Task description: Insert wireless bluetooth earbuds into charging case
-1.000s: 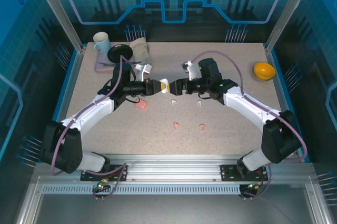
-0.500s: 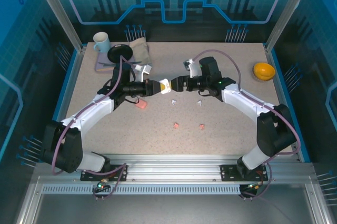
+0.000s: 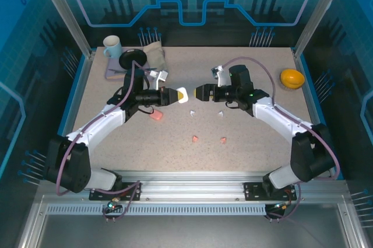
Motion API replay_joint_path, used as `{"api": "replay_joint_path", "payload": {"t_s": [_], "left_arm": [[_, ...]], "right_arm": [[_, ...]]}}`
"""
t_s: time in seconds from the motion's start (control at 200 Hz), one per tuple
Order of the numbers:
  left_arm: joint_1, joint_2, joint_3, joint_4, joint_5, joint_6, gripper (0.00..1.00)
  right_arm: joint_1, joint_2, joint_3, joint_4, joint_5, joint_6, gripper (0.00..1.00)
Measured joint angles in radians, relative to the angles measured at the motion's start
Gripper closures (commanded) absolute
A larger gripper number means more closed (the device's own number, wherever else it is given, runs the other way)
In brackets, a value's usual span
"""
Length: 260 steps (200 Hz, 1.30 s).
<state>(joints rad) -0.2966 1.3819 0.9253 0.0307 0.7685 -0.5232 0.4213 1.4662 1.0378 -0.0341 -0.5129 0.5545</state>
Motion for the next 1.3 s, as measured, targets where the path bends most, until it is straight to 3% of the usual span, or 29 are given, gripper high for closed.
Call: {"api": "replay_joint_path", "payload": {"t_s": [0.48,1.08,1.301], "left_arm": [[0.003,0.001,0.003,-0.013,-0.009,0.000,0.90],[-0.001,-0.011,0.030,-0.019,0.011,-0.001,0.90],[-0.001,-0.011,0.030,-0.019,0.014,0.000,0.90]], "right_arm": [[0.095,0.087,0.062,0.031,-0.011,0.007,0.25],[0.030,0.169,0.003,0.103,-0.013,0.049,0.28],[-0.013,0.078,-0.068,0.107,-0.058,0.062,0.31]]}}
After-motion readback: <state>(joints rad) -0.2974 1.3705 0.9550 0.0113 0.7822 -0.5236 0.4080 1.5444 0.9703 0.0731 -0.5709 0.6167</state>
